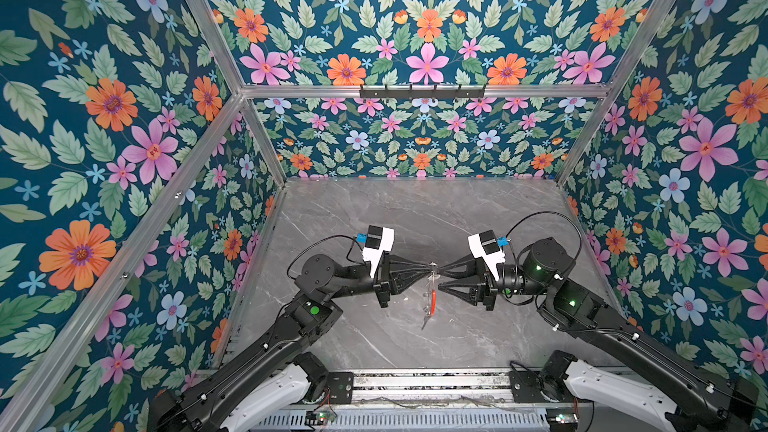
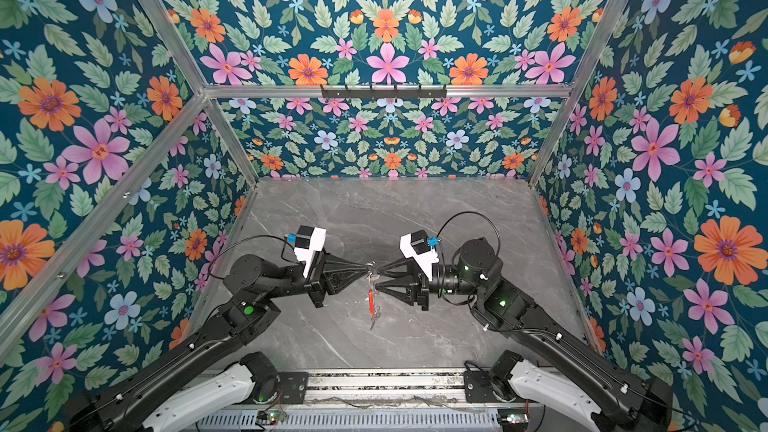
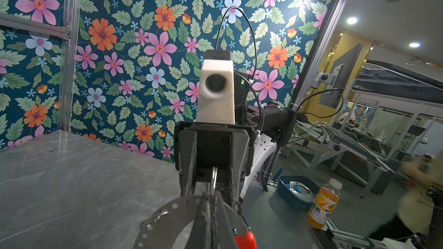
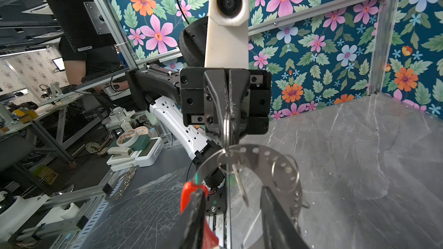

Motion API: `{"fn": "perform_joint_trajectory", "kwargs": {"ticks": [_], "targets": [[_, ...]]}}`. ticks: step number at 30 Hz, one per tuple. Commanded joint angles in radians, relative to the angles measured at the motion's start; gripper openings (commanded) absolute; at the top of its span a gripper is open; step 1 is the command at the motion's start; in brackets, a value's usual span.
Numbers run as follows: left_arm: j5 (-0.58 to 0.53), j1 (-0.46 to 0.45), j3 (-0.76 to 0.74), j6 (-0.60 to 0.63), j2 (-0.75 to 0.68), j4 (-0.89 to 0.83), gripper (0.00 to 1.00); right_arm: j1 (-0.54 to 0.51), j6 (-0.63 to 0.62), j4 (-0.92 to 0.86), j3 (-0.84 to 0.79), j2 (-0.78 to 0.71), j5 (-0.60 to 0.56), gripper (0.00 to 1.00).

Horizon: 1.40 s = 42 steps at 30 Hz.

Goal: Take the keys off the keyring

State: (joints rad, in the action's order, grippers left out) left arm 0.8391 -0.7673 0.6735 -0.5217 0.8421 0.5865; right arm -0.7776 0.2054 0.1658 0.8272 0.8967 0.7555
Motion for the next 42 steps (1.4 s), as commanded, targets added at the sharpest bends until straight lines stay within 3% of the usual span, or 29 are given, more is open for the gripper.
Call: {"fn": "perform_joint_trajectory", "kwargs": {"ticks": [1,11,17,31,42], "targets": [[0.006,-0.001,0.001,-0.009,-0.002,0.049,0.00,-0.007,0.000,0.050,0.010,0.011,-0.006,0.36],[-0.013,0.000,-0.002,-0.020,0.008,0.062,0.00,-0.031,-0.010,0.066,0.027,0.055,0.009,0.23],[-0.015,0.000,0.000,-0.015,0.006,0.048,0.00,-0.032,-0.019,0.047,0.029,0.056,0.009,0.00],[-0.077,0.000,0.026,0.058,-0.039,-0.096,0.00,-0.032,-0.034,-0.038,0.013,-0.019,-0.050,0.00],[-0.218,-0.001,0.038,0.105,-0.062,-0.177,0.00,-0.046,0.016,0.012,0.002,-0.022,-0.045,0.00]]}}
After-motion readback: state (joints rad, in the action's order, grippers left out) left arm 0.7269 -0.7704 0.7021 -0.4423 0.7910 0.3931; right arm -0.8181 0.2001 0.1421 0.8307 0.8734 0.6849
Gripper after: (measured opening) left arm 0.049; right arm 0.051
